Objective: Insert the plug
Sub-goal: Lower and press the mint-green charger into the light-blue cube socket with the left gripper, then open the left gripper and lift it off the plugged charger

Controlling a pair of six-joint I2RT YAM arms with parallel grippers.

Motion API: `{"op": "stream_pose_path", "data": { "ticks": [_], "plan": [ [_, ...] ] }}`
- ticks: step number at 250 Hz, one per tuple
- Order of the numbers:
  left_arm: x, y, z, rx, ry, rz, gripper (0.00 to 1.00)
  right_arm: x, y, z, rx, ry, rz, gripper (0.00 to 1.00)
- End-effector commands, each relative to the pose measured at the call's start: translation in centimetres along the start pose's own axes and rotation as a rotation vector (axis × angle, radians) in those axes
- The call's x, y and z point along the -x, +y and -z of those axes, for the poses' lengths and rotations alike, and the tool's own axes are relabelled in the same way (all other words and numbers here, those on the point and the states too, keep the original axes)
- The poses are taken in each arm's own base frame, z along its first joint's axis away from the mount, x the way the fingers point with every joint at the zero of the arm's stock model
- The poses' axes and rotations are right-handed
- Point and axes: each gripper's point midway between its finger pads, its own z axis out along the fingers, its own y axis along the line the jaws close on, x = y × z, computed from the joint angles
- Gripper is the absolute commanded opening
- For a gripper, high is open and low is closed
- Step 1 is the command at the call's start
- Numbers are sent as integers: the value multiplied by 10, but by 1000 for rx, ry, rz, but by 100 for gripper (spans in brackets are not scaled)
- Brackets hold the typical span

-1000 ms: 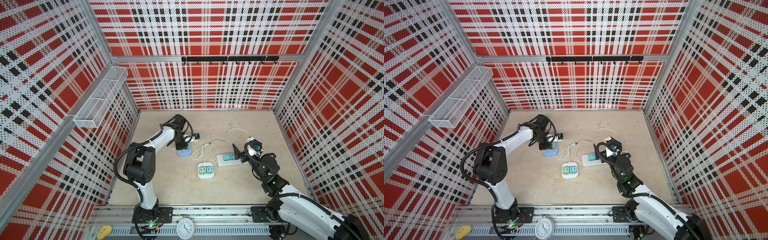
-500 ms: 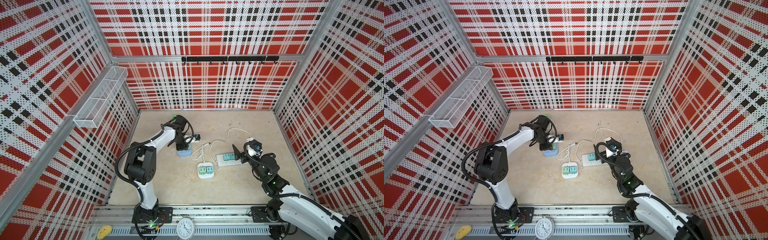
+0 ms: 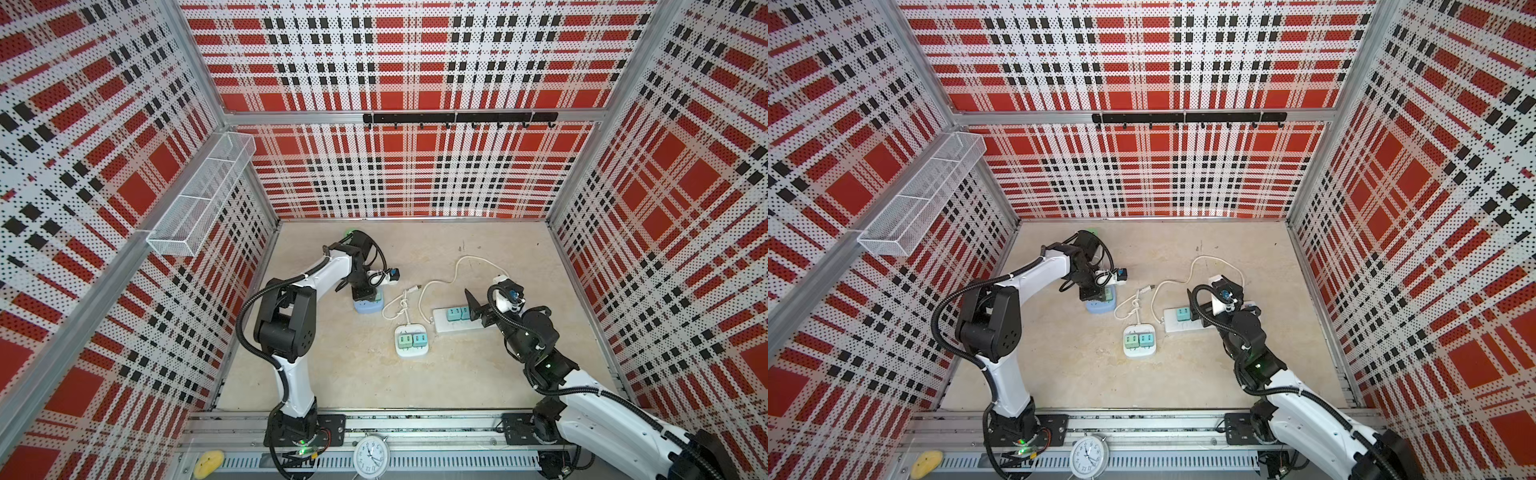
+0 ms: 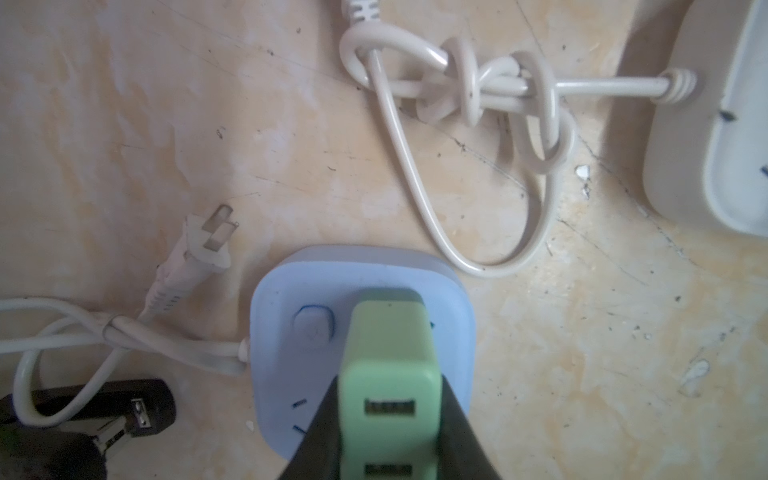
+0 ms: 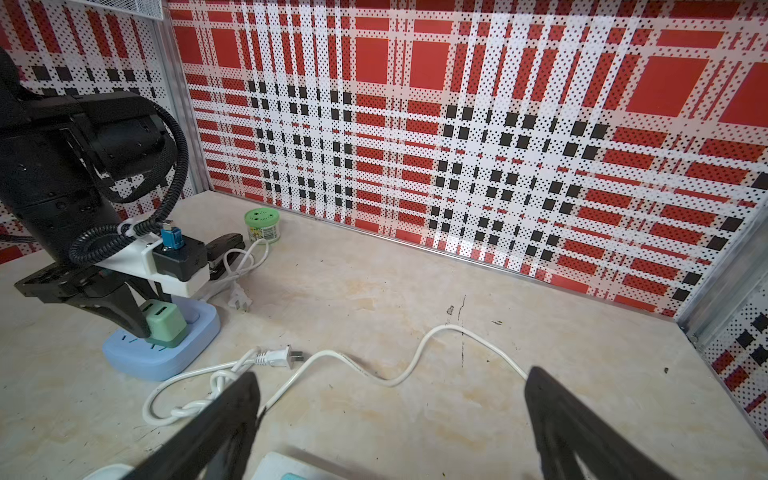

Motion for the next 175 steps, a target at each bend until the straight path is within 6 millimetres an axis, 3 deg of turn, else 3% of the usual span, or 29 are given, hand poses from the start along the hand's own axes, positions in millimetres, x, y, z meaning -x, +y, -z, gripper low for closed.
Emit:
{"op": "stream_pose_path", "data": {
  "ticks": [1, 27, 60, 62, 64, 67, 103, 143, 175],
  "plan": [
    [-23, -19, -30, -108, 83, -21, 0, 23, -2, -3, -5, -64, -12, 100],
    [-18, -14, -24, -85, 77, -18, 0, 23, -2, -3, -5, -62, -11, 100],
    [0, -7, -3, -40, 12, 23, 54, 26, -3, -2, -7, -72, -14, 100],
    [1, -7, -1, -38, 7, 24, 68, 27, -2, -2, -5, -73, -15, 100],
    [2, -7, 1, -33, 2, 25, 91, 28, -2, -1, -5, -74, -19, 100],
    [4, -6, 4, -25, -4, 27, 99, 28, -2, -1, -2, -76, -20, 100],
    [26, 9, 50, 134, -104, 51, 99, 33, 7, 1, 54, -89, -66, 100],
    [53, 30, 129, 397, -242, 159, 99, 39, -5, -4, -10, -32, -115, 100],
    [65, 33, 191, 615, -398, 302, 99, 47, -15, -10, -64, 46, -176, 100]
  ]
}}
